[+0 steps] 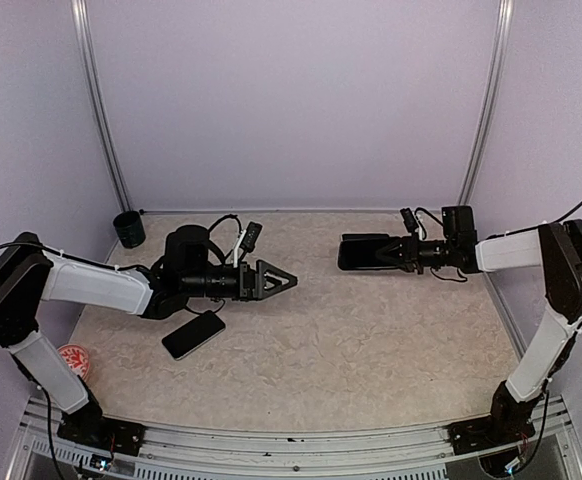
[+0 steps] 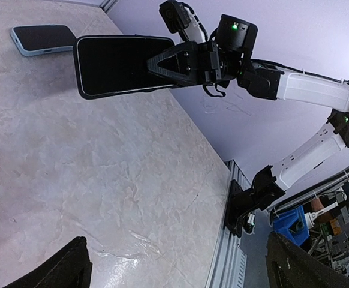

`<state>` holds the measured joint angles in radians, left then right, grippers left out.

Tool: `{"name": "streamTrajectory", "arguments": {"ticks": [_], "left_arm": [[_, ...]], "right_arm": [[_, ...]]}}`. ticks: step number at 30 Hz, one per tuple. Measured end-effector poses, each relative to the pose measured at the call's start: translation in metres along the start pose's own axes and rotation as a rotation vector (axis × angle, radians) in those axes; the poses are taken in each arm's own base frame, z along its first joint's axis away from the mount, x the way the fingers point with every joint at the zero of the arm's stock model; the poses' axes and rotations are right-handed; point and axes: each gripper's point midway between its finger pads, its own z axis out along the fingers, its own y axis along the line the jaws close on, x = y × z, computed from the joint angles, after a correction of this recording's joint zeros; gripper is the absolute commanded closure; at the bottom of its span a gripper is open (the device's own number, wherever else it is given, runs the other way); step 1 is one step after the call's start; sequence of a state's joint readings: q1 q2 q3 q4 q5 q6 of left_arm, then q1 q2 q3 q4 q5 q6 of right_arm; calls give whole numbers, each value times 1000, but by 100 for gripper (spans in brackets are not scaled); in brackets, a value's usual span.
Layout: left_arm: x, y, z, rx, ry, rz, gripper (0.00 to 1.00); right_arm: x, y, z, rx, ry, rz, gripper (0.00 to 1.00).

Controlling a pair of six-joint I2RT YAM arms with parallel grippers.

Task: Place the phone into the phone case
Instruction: Place the phone with the phone case at the center of the board.

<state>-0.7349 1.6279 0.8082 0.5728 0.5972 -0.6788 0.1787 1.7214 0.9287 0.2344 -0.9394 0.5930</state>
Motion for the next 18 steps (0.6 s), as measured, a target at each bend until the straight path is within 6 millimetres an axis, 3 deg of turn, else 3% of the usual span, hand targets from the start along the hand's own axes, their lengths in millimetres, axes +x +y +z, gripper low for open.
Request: {"name": "streamTrajectory", "arguments": {"ticks": [12,18], "left_arm": [[1,-2,-1,-12,6,4,1],[-5,-7,-5,-15,-16,19,1]], "right_arm": [[-19,-33,-1,45,-16,46,100],[-25,-40,5,50,-3,56,100]]}}
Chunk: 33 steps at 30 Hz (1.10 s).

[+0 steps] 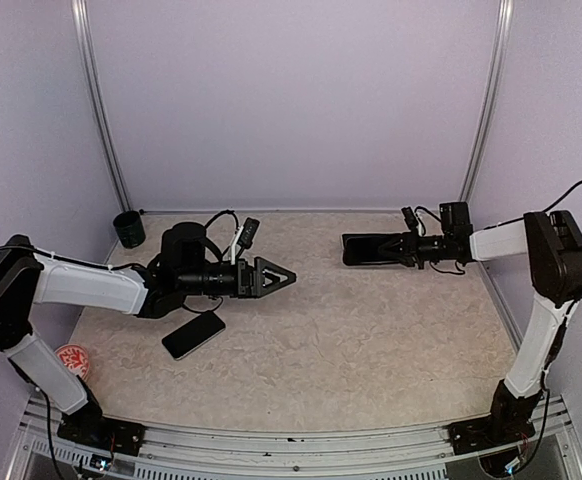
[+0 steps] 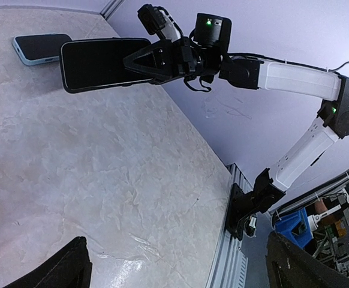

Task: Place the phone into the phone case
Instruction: Place the phone with the phone case at the center of the board.

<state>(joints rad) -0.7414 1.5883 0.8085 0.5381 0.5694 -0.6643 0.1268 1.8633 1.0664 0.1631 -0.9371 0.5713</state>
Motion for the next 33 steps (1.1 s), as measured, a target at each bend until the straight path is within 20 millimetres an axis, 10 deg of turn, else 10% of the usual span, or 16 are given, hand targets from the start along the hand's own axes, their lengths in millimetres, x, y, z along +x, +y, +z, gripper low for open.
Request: {"name": "streamTrajectory", "arguments": {"ticks": [22,33], "left_arm": [[11,4,-3,-2,3,-18,1],[10,0,-1,12,-4,-17,1]], "right_arm": [[9,-45,14,55,104,13,100],[9,-59,20,56,150,38,82]]}}
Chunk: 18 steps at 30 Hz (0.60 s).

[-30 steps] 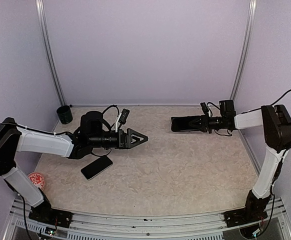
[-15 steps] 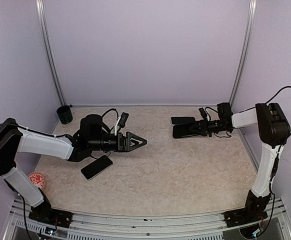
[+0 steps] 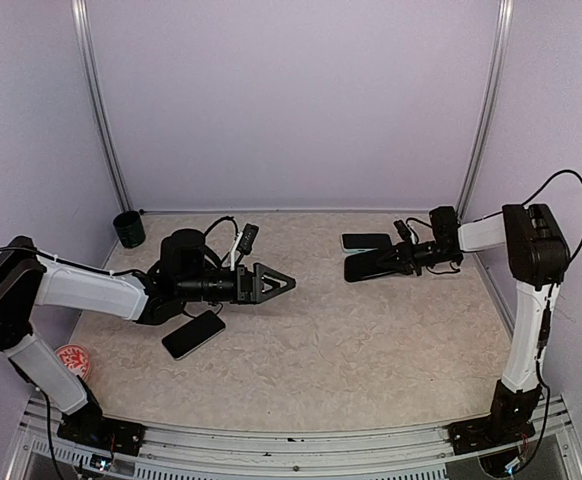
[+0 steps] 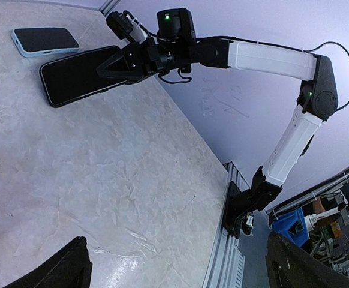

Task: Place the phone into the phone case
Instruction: Place the phone with the phone case at the center of the board.

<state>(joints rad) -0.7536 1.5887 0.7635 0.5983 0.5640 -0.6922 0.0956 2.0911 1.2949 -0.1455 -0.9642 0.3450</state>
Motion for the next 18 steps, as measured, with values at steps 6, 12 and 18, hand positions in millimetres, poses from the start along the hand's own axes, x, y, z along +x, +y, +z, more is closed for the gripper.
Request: {"name": "streamTrajectory", "arguments": {"ticks": [6,12,18], "left_arm": [[2,2,1,-3,4,-7,1],[2,2,2,-1,4,-12,1],[5,3,5,3,8,-18,1]], "right_arm": [[-6,-17,1,19,2,16,68],[-8,-30,-3,44,-3,37,62],[-17,-29,-4,51,-16,26,55]]}}
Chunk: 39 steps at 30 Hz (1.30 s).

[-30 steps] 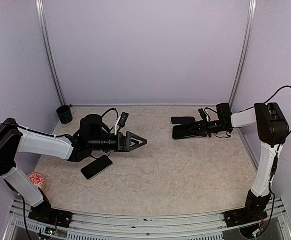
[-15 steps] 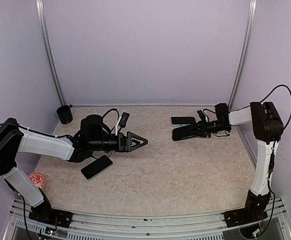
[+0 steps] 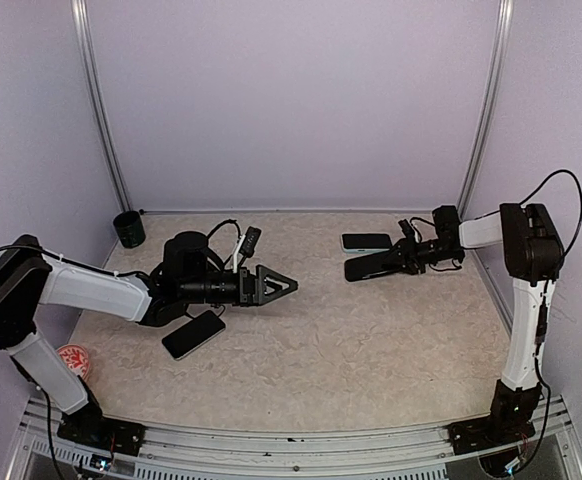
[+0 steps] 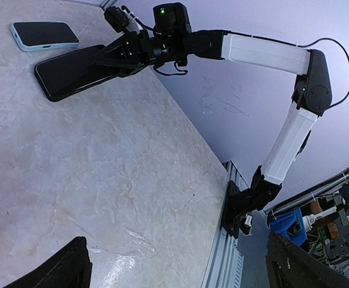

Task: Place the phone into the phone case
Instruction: Place the phone with the phone case at the center of the board.

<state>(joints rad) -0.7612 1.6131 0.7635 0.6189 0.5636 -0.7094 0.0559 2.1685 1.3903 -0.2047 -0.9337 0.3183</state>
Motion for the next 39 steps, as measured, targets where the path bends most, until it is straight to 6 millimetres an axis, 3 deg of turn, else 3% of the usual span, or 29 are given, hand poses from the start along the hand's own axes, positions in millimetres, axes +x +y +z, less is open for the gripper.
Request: {"name": "streamTrajectory", "arguments": {"ticks": [8,39], "left_arm": [[1,-1,1,3,2,1,1],[4,-1,2,3,8,-5,1]], "right_arm": [[-7,-10,-1,64,-12,1,48],[-18,-34,-14,254,-56,-12,37]]}}
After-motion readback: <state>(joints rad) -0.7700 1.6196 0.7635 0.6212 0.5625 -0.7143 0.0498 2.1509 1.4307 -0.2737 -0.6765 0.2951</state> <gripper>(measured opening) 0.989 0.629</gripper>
